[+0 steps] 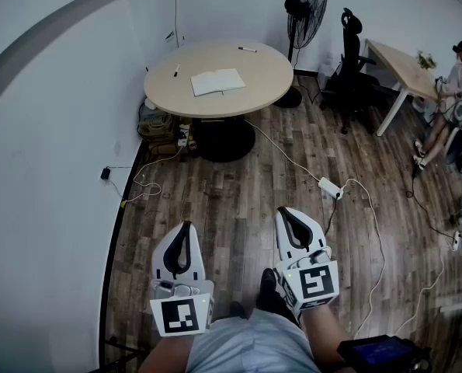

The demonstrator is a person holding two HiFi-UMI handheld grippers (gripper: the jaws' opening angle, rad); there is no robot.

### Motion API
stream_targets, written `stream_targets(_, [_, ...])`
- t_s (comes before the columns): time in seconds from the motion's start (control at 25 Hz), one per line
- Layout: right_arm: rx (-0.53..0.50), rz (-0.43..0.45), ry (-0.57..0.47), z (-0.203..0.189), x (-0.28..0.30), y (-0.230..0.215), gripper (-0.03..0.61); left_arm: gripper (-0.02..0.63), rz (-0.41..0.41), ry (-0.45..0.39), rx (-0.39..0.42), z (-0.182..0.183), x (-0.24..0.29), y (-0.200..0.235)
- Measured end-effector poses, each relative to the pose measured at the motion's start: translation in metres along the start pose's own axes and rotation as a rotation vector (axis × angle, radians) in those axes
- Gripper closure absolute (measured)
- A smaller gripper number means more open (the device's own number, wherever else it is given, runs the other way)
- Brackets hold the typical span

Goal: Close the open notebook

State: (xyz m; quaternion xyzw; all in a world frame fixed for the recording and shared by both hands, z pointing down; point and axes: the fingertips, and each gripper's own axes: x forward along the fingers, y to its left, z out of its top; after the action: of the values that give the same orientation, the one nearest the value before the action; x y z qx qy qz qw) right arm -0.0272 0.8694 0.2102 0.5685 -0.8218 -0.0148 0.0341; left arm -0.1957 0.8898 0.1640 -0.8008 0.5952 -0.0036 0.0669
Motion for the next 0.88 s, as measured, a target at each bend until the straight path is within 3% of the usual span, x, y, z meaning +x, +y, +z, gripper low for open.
stream_targets(0.4, [0.031, -0.016, 0.006, -0.018, 0.003, -0.026, 0.531, 0.595, -0.012, 0.052, 0.008, -0.022, 0.020, -0.017])
stream_targets(0.88, [0.101, -0.050, 0.047, -0.056, 0.065, -0.136, 0.529, 0.595, -0.055, 0.100, 0.019, -0.042, 0.141, -0.072])
